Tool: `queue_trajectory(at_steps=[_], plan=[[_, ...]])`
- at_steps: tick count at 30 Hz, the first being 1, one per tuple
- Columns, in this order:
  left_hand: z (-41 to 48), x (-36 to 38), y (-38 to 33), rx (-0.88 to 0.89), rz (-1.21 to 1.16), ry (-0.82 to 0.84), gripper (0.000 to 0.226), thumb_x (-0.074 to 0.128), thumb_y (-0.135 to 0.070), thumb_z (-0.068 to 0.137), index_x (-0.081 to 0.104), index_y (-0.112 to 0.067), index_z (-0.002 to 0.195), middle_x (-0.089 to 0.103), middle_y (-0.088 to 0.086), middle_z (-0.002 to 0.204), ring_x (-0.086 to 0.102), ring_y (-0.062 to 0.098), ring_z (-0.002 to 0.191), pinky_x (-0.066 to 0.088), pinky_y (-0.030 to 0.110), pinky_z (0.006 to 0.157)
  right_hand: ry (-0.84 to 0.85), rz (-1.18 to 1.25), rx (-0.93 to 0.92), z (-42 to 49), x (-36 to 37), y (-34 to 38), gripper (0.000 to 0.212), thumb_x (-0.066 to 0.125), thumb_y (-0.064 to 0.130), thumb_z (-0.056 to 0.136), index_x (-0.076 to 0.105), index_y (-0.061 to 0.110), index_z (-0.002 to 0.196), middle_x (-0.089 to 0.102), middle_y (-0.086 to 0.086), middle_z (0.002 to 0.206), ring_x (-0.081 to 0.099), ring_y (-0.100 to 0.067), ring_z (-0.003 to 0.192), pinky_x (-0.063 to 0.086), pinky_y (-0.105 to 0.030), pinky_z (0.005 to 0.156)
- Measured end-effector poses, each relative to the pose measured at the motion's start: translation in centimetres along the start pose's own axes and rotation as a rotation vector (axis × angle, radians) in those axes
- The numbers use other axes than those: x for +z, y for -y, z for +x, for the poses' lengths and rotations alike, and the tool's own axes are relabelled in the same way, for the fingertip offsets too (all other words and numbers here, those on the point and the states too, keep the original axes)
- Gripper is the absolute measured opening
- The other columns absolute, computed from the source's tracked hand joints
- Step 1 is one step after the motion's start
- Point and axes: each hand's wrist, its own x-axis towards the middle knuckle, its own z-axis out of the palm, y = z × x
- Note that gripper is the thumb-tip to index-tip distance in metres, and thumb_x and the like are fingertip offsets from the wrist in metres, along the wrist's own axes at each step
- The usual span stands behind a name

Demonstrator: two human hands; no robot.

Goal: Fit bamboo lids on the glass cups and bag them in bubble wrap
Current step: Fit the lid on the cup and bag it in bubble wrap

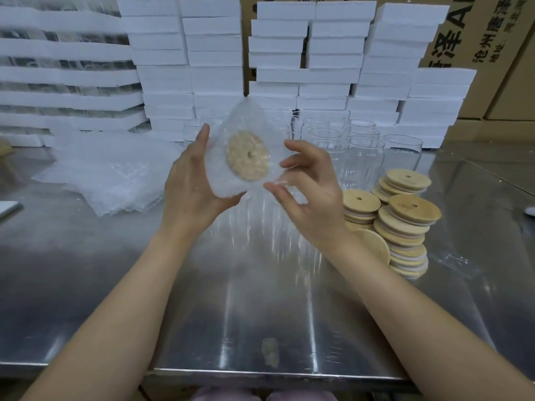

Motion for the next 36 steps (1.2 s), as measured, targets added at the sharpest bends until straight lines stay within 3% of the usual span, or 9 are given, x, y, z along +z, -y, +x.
queue_trajectory(at_steps=[6, 10, 13, 17, 22, 25, 29, 32, 36], plan=[[-0.2, -0.1, -1.2, -0.306, -0.512, 0.128, 0.095, 0.084, -0.047, 0.056, 0.019, -0.041, 0.125, 0.047, -0.026, 0.12, 0.049, -0.02, 0.102, 0.04, 0.001, 0.076, -0.242, 0.111, 0.074, 1.1, -0.4, 0.9, 0.031, 0.052, 0.016, 0.096, 0.05, 0.006, 0.126, 0.036, -0.01, 0.136, 0.04, -0.026, 0.131, 0.037, -0.042, 0.11], [0.5, -0.4, -0.6, -0.452, -0.878, 0.299, 0.091, 0.08, -0.038, 0.055, 0.039, -0.012, 0.132, 0.06, 0.001, 0.126, 0.059, 0.01, 0.117, 0.046, 0.037, 0.103, 0.067, 0.236, 0.605, 0.0, 0.7, 0.9, 0.044, 0.049, 0.022, 0.1, 0.035, 0.017, 0.141, 0.039, -0.003, 0.144, 0.041, -0.009, 0.131, 0.033, -0.027, 0.112], [0.2, -0.7, -1.1, -0.516, -1.135, 0.466, 0.081, 0.073, -0.017, 0.063, 0.042, -0.003, 0.137, 0.062, 0.017, 0.127, 0.061, 0.031, 0.115, 0.049, 0.046, 0.097, 0.296, 0.334, 0.82, -1.1, 1.5, 0.2, 0.048, 0.051, 0.027, 0.1, 0.039, 0.014, 0.145, 0.049, 0.002, 0.144, 0.047, -0.006, 0.13, 0.036, -0.035, 0.113], [0.1, -0.5, -1.1, -0.613, -1.163, 0.433, 0.036, 0.052, -0.007, 0.06, 0.058, -0.018, 0.094, 0.072, -0.009, 0.073, 0.069, 0.006, 0.07, 0.053, 0.021, 0.064, 0.187, 0.516, 0.856, -1.4, 1.9, 0.0, 0.024, 0.058, 0.008, 0.095, 0.056, 0.02, 0.116, 0.063, 0.004, 0.117, 0.059, -0.009, 0.112, 0.043, -0.039, 0.108], [0.3, -0.6, -1.0, -0.637, -1.134, 0.425, 0.038, 0.039, 0.006, 0.076, 0.071, -0.014, 0.076, 0.071, 0.001, 0.087, 0.066, 0.013, 0.086, 0.049, 0.027, 0.087, 0.117, 0.489, 0.948, -1.6, 2.1, -0.8, 0.02, 0.062, 0.004, 0.092, 0.055, 0.022, 0.086, 0.063, 0.005, 0.092, 0.061, 0.002, 0.085, 0.048, -0.03, 0.089], [0.1, -0.2, -0.4, -0.697, -1.064, 0.41, 0.037, 0.025, 0.013, 0.086, 0.059, 0.002, 0.097, 0.058, 0.016, 0.109, 0.055, 0.027, 0.105, 0.035, 0.047, 0.109, 0.105, 0.457, 0.994, -1.9, 2.2, -1.1, 0.023, 0.056, 0.002, 0.095, 0.051, 0.022, 0.083, 0.06, 0.009, 0.085, 0.057, 0.006, 0.075, 0.043, -0.027, 0.085], [0.6, -0.2, 1.0, -0.658, -1.138, 0.49, 0.034, 0.04, -0.016, 0.087, 0.06, -0.01, 0.114, 0.064, 0.005, 0.114, 0.061, 0.019, 0.105, 0.044, 0.033, 0.1, 0.071, 0.404, 0.997, -1.8, 2.4, -0.9, 0.011, 0.052, 0.016, 0.099, 0.048, 0.023, 0.105, 0.064, -0.001, 0.111, 0.06, -0.005, 0.098, 0.044, -0.029, 0.093], [0.9, 0.4, 1.8, -0.626, -0.99, 0.588, 0.062, 0.047, -0.036, 0.098, 0.029, -0.006, 0.149, 0.043, 0.015, 0.148, 0.042, 0.029, 0.135, 0.029, 0.032, 0.114, 0.064, 0.421, 0.996, -1.6, 2.3, -0.5, 0.023, 0.051, 0.025, 0.1, 0.045, 0.032, 0.12, 0.063, 0.002, 0.121, 0.059, -0.007, 0.111, 0.043, -0.025, 0.098], [-0.3, 1.5, 1.3, -0.491, -0.744, 0.531, 0.101, 0.082, -0.052, 0.059, 0.036, -0.02, 0.143, 0.056, -0.017, 0.128, 0.054, -0.004, 0.118, 0.044, 0.022, 0.101, 0.134, 0.415, 0.985, -1.8, 2.2, -0.5, 0.027, 0.051, 0.027, 0.1, 0.044, 0.038, 0.124, 0.06, 0.019, 0.11, 0.056, -0.006, 0.116, 0.041, -0.03, 0.105]])
